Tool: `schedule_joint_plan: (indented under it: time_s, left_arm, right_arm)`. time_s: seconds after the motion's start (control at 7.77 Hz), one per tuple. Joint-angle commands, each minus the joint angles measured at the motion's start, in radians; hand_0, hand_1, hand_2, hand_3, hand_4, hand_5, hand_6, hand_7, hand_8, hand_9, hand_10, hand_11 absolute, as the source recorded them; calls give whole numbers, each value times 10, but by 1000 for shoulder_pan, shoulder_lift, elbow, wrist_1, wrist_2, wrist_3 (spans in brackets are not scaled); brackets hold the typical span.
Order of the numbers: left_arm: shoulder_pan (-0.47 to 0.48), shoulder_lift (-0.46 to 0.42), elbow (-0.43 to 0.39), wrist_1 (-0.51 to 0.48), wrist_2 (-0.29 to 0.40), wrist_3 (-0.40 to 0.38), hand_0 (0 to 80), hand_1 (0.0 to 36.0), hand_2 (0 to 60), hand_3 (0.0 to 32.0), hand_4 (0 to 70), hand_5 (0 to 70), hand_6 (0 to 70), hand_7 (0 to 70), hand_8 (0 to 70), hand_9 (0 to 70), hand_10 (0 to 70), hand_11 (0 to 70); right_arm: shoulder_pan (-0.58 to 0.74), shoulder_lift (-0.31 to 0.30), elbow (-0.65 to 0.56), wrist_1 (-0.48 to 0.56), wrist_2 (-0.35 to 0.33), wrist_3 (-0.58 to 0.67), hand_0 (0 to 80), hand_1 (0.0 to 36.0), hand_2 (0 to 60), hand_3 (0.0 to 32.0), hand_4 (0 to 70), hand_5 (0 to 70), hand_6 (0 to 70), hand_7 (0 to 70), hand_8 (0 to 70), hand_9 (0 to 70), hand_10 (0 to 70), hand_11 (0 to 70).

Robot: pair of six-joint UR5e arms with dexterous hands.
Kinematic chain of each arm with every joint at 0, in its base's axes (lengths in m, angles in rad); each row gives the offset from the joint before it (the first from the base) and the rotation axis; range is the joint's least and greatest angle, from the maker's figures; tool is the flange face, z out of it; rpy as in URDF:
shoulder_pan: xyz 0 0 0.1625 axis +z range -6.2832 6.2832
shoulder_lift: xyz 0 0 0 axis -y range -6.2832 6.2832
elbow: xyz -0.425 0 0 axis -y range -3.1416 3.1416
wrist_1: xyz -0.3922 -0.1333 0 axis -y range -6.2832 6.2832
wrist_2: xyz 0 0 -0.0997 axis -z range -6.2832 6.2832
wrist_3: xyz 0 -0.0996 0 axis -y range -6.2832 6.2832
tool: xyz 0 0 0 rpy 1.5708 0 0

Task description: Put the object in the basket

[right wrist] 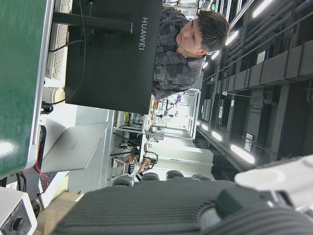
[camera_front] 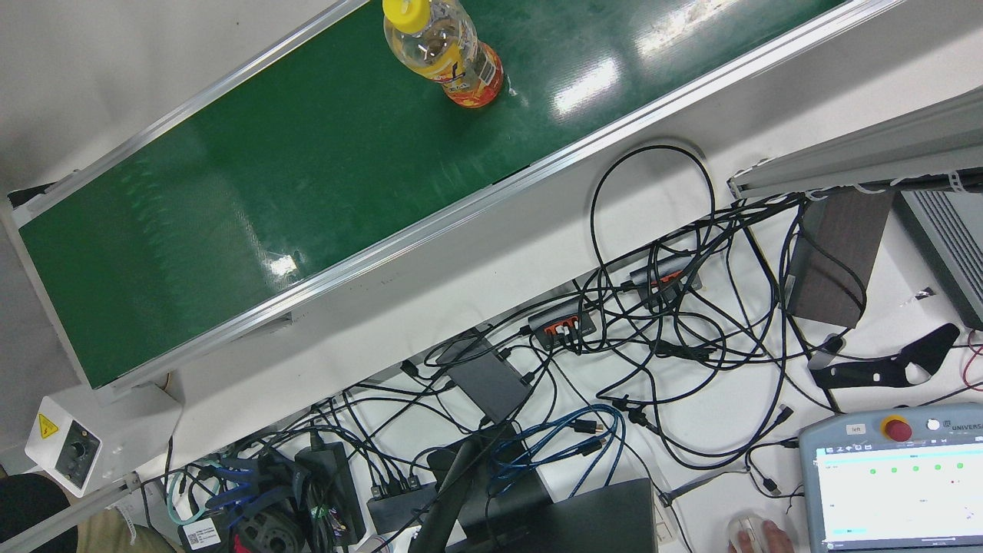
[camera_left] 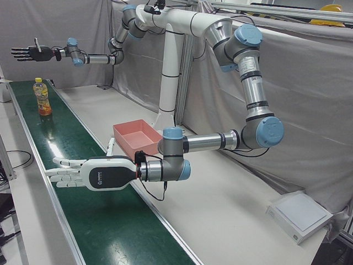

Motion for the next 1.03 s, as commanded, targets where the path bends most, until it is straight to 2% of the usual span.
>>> schedule_joint_plan:
  time_s: [0.0, 0.9]
  left_arm:
    - [1, -2, 0, 0, 0, 0, 546, 22, 0, 4, 105, 147, 0, 0, 34, 36, 37, 65]
    - [18, -3, 0, 2, 0, 0, 546, 23, 0, 6, 104, 145, 0, 0, 40, 42, 37, 66]
  right_arm:
    - [0, 0, 0, 0, 0, 0, 0, 0, 0, 0, 0, 0, 0, 0, 0, 0, 0, 0]
    - [0, 0, 0, 0, 0, 0, 0, 0, 0, 0, 0, 0, 0, 0, 0, 0, 0, 0]
